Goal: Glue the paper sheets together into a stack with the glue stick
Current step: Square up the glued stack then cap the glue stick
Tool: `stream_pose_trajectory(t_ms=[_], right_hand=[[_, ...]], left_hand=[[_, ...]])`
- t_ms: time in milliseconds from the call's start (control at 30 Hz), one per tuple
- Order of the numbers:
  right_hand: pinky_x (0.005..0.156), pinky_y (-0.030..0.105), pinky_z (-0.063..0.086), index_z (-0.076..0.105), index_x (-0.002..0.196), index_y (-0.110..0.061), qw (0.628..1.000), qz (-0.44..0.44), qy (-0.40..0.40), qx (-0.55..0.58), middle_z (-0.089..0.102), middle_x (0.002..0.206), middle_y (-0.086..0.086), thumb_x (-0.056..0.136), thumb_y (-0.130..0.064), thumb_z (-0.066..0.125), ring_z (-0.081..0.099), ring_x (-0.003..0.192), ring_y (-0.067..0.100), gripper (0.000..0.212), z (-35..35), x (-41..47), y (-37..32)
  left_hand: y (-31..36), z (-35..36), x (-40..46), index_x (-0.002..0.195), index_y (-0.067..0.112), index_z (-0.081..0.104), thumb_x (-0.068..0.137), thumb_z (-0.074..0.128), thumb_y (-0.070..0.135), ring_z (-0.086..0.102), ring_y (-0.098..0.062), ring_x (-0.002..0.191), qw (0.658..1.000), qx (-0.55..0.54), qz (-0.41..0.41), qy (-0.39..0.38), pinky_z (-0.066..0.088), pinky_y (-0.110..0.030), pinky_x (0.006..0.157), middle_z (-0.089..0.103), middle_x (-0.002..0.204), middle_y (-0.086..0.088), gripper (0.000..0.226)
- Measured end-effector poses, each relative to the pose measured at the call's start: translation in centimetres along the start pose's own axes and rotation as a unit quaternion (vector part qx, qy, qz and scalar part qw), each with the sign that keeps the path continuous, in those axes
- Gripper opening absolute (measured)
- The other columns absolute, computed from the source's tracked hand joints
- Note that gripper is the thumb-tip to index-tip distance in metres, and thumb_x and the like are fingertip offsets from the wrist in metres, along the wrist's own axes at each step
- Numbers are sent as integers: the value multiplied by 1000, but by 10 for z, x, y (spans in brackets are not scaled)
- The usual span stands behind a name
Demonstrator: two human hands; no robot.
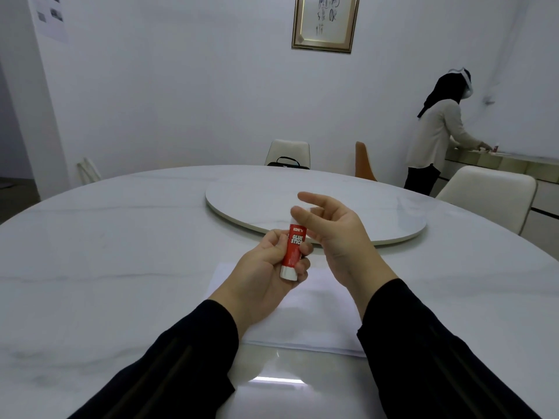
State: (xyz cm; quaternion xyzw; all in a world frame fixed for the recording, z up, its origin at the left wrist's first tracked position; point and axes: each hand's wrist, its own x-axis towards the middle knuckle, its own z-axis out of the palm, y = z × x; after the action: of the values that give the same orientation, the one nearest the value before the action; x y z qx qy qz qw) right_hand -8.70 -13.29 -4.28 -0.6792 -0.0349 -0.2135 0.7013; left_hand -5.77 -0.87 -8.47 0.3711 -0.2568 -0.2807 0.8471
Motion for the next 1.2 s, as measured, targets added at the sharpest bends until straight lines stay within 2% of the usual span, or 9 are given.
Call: stream_pose_trajectory(t_ms=[100, 200, 333, 467, 567, 700, 833, 1067, 1200], right_hand=[[83, 31, 49, 74, 99, -23, 999, 28, -28, 34, 75, 97, -3, 64, -46, 75, 70, 88, 9, 41, -4, 1, 1], [93, 40, 49, 74, 100, -22, 996, 35, -59, 61, 75, 101, 3, 81, -23, 69, 70, 89, 14, 20, -9, 0, 3], [86, 33, 53, 74, 98, -28, 998, 24, -48, 21, 64, 89, 0, 76, -24, 74, 65, 81, 9, 22, 0, -2, 3], [81, 30, 48, 74, 95, -25, 998, 8, -55, -12, 75, 98, -5, 73, -43, 70, 69, 93, 9, 29, -2, -3, -5], [88, 35, 45, 73, 98, -29, 998, 5, -63, -22, 76, 98, -3, 73, -40, 70, 68, 99, 12, 27, -8, -3, -8], [75, 20, 45, 74, 90, -27, 998, -9, -39, -54, 76, 85, -11, 67, -41, 72, 68, 83, -1, 27, -5, -2, -7], [73, 11, 51, 72, 104, -22, 995, -21, -75, -56, 77, 95, 0, 85, -26, 67, 70, 93, 5, 20, -7, -3, -9], [73, 14, 56, 73, 86, -23, 993, -49, -24, -101, 73, 96, 16, 77, -15, 76, 70, 76, 5, 12, 0, -3, -14], [80, 26, 57, 73, 89, -16, 990, -61, -17, -123, 72, 94, 22, 76, -14, 77, 68, 76, 11, 13, 7, -6, -19]], left_hand=[[0, -1, 1, 97, 12, 47, 98, 32, 19, 49, -14, 53, 1000, -7, 1, 1, 40, -24, 60, 60, 71, -4, 17], [1, -2, 1, 98, 12, 48, 98, 32, 20, 49, -14, 53, 1000, -14, 2, 4, 40, -25, 59, 60, 71, -4, 18], [1, -1, 0, 93, 12, 48, 98, 32, 20, 49, -14, 53, 1000, -13, -4, 5, 39, -25, 60, 60, 71, -4, 18], [2, 1, -1, 95, 12, 47, 98, 31, 20, 49, -14, 52, 1000, -12, -6, -2, 37, -26, 62, 59, 70, -4, 18], [2, 4, 0, 99, 13, 47, 98, 31, 20, 49, -14, 51, 1000, -21, -15, -15, 38, -25, 62, 59, 70, -4, 18], [2, 4, -1, 98, 13, 47, 99, 29, 20, 48, -14, 51, 1000, -12, -19, -14, 38, -26, 62, 59, 70, -3, 19], [6, 4, -2, 99, 14, 48, 97, 32, 20, 47, -13, 50, 999, -30, -11, -11, 39, -25, 59, 59, 69, -3, 17], [13, 1, -4, 92, 14, 49, 100, 30, 16, 44, -14, 48, 1000, 24, -12, 7, 35, -25, 56, 58, 67, -4, 21], [17, -1, -6, 92, 13, 49, 100, 30, 17, 45, -14, 48, 999, 32, -5, 5, 39, -23, 54, 58, 68, -4, 21]])
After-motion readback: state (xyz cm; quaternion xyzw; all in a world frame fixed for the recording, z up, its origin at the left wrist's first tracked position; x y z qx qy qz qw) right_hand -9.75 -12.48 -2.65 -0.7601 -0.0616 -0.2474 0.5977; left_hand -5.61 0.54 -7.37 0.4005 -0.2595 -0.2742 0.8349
